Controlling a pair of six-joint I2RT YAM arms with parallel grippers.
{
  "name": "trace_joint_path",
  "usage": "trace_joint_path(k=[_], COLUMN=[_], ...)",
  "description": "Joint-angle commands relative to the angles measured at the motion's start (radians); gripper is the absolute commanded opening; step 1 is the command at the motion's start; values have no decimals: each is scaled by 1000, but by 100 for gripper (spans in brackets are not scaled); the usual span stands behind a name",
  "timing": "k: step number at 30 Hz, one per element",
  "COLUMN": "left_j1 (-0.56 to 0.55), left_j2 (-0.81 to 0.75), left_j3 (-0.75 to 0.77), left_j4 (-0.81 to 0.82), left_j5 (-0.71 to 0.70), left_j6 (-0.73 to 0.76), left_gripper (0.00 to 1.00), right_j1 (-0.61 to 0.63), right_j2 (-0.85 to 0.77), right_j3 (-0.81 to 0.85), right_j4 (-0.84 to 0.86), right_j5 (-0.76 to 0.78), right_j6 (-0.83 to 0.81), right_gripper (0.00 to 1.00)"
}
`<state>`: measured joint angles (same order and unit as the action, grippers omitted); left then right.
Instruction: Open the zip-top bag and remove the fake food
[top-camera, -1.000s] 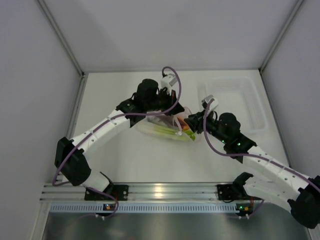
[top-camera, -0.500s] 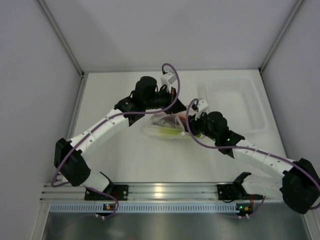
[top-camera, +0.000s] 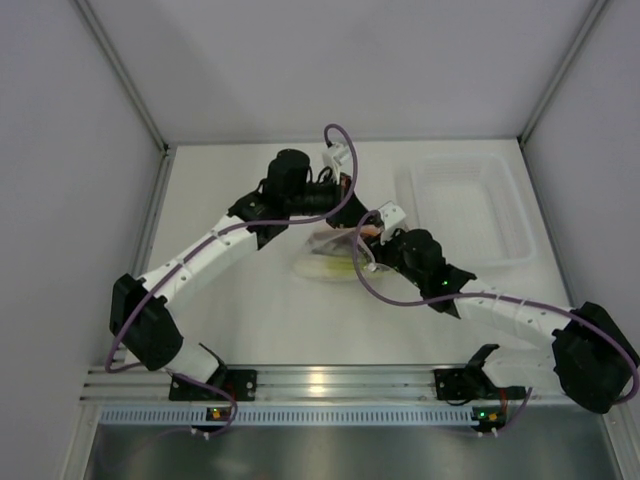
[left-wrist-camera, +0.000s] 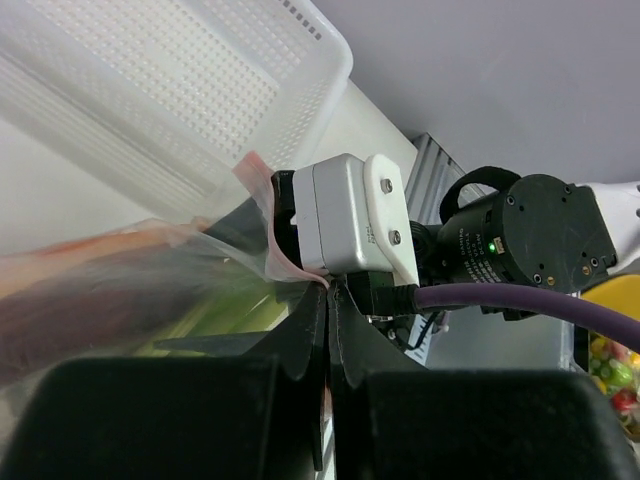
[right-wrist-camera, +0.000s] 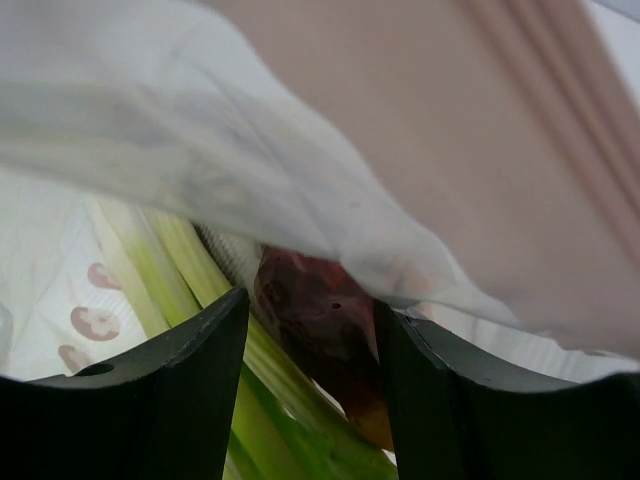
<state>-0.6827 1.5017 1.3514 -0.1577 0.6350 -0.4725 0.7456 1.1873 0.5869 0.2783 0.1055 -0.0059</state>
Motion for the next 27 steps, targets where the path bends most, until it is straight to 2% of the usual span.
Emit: trace_joint_path(k=[1,5,9,15,20,24,27], left_j1=[-11,5,41,89,98,100,98], left_j2=[3,-8,-18,-23,-21,-20,-27], left_j3=[46,43,49,72,77,81,83], left_j4=[147,147,92,-74,-75,-74,-74], left_j5=[183,218,171,-6,41,135,187], left_j6=[-15,-8,34,164,210,227,222], left_gripper=[0,0,0,0,0,0,0], right_j1=[66,97,97,97,100,100,100], right_j2=[5,31,84,100,132,169,184], right_j3=[-2,31,70,105,126,128,103], right_j4=[87,47,-51,-152,-173,-101,13], right_j5=[63,121,168,76,13,98,175], right_j6=[-112,-170,-200,-206,-229,-233,-233], right_gripper=[55,56,58,65,64,61,49])
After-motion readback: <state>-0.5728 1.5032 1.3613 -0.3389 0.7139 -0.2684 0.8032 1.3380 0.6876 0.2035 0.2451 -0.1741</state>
